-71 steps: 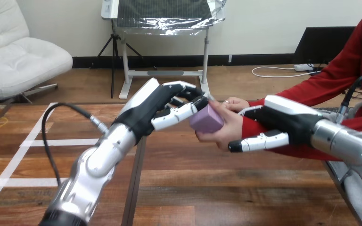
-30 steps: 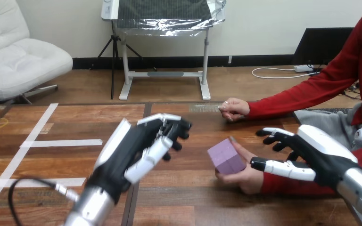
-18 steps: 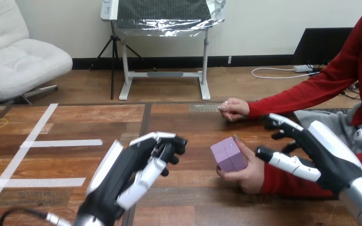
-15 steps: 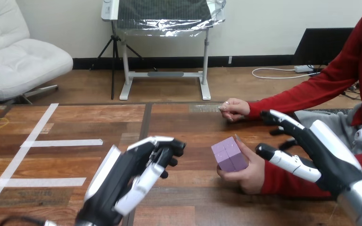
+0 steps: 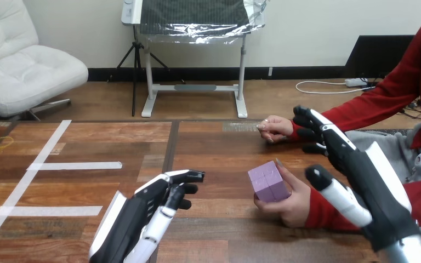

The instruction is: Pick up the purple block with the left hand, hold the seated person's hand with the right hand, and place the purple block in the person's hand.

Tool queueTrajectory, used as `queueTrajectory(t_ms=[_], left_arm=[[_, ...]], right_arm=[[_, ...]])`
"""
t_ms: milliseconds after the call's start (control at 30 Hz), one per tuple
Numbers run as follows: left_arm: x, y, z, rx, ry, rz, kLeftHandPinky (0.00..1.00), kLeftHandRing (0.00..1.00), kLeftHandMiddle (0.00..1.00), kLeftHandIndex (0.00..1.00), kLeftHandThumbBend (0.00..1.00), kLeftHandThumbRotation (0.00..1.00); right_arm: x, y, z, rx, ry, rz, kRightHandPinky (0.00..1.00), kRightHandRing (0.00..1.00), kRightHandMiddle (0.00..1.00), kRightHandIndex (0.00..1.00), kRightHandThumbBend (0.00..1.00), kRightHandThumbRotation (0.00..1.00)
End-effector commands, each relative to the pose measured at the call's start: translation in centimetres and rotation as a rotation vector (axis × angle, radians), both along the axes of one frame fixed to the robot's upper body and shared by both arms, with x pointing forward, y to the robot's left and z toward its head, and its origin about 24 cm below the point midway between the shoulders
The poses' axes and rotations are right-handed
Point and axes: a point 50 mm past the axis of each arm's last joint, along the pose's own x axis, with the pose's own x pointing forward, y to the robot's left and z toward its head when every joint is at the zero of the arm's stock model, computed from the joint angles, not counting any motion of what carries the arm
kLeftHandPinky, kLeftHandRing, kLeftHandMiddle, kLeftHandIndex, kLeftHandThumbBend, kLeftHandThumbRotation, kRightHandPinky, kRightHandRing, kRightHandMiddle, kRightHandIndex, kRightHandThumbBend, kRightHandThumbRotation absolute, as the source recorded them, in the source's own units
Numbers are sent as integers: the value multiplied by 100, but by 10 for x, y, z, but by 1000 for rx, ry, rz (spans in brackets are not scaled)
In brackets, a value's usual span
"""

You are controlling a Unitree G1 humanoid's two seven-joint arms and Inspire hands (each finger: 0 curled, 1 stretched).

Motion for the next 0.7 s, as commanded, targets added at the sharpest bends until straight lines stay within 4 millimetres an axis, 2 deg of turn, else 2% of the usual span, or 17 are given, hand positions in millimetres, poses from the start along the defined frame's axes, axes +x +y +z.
queueTrajectory(t_ms=[0,233,533,667], left_arm=[[3,-1,20,-51,-117,19,70,79,81,74,35,97],[-4,0,18,-92,-137,64,71,79,81,75,39,96],[-10,-1,18,-135,-176,97,74,80,80,78,43,95],[-11,-2,20,-177,-193,116,75,80,80,79,43,91]], right_arm=[[-9,9,13,110,-108,11,85,89,91,92,89,100],[-24,24,8,258,-107,56,85,88,90,92,85,100],[-35,37,-5,353,-94,102,85,88,90,91,80,100],[-37,41,-13,381,-81,123,87,88,90,90,79,100]])
